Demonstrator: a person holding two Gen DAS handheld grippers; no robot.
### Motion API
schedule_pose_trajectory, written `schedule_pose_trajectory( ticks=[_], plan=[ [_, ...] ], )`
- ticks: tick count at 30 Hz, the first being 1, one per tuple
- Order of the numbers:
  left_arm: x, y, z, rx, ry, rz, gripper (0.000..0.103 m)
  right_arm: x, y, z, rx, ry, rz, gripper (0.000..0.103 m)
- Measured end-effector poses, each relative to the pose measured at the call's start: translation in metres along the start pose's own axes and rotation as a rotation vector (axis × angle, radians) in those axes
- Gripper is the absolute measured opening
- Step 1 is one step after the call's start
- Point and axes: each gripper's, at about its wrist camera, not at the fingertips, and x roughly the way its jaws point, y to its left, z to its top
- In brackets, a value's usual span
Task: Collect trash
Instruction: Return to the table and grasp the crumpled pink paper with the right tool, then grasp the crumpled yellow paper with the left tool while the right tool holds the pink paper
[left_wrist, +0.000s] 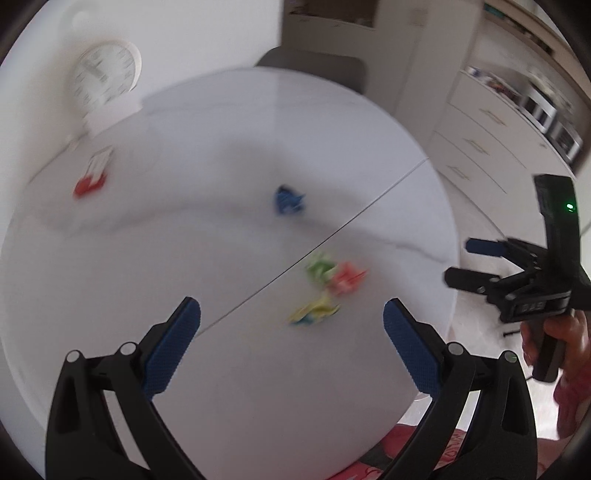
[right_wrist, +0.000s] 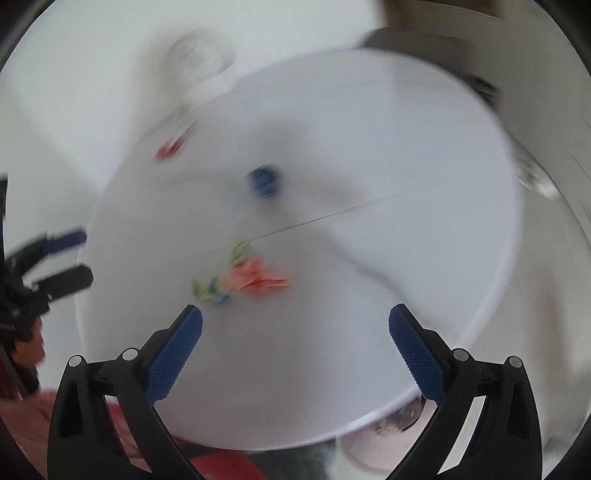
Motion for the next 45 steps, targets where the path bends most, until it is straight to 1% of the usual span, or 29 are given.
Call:
schedule_pose_trajectory(
  ticks=[1,5,9,11,12,17,18,24,26,27,28,30,33,35,39,41,43,45],
  plan=[
    [0.002,0.003,-0.004,-0.02,0.005,0.008,0.095,0.015,0.009,0.007,-0.072,0.038,0.019,0.1],
    [0.008,0.016,-0.032,-0.125,0.04,0.045,0.095,0.056,0.031,0.017,-0.285,0.134,0.073,0.1],
    [0.011,0.018,-0.055,-0.215,0.061,0.076,0.095,0.089,0.04,0.022,-0.443,0.21,0.091,0.1],
    [0.012,0.016,-0.063,-0.255,0.065,0.085,0.095,0.103,0.044,0.024,-0.505,0.244,0.109,0.094],
    [0.012,0.015,-0.066,-0.271,0.065,0.089,0.095,0.109,0.044,0.025,-0.53,0.258,0.111,0.093],
    [0.017,0.007,-0.074,-0.334,0.065,0.107,0.095,0.126,0.047,0.026,-0.599,0.301,0.134,0.078],
    [0.018,0.006,-0.075,-0.343,0.064,0.109,0.095,0.126,0.049,0.026,-0.617,0.296,0.139,0.077],
    [0.025,-0.001,-0.07,-0.365,0.056,0.117,0.095,0.128,0.056,0.028,-0.671,0.286,0.146,0.061],
    [0.027,-0.004,-0.066,-0.361,0.05,0.118,0.095,0.13,0.061,0.027,-0.695,0.279,0.138,0.05],
    [0.028,-0.006,-0.065,-0.359,0.05,0.117,0.095,0.131,0.062,0.027,-0.703,0.276,0.135,0.047],
    [0.031,-0.008,-0.063,-0.353,0.05,0.113,0.095,0.13,0.064,0.026,-0.709,0.275,0.135,0.042],
    [0.036,-0.011,-0.059,-0.341,0.054,0.107,0.095,0.128,0.065,0.025,-0.703,0.27,0.134,0.042],
    [0.048,-0.018,-0.05,-0.309,0.058,0.108,0.095,0.125,0.057,0.029,-0.65,0.255,0.142,0.042],
    [0.057,-0.023,-0.045,-0.286,0.065,0.104,0.095,0.122,0.047,0.036,-0.578,0.238,0.147,0.042],
    [0.08,-0.032,-0.032,-0.258,0.073,0.087,0.094,0.092,0.018,0.038,-0.397,0.173,0.138,0.042],
    [0.094,-0.035,-0.028,-0.253,0.087,0.088,0.091,0.075,0.007,0.035,-0.322,0.136,0.13,0.042],
    [0.105,-0.036,-0.024,-0.253,0.099,0.091,0.084,0.057,-0.004,0.029,-0.241,0.097,0.114,0.042],
    [0.116,-0.035,-0.021,-0.251,0.113,0.095,0.081,0.043,-0.011,0.022,-0.187,0.072,0.098,0.042]
  ],
)
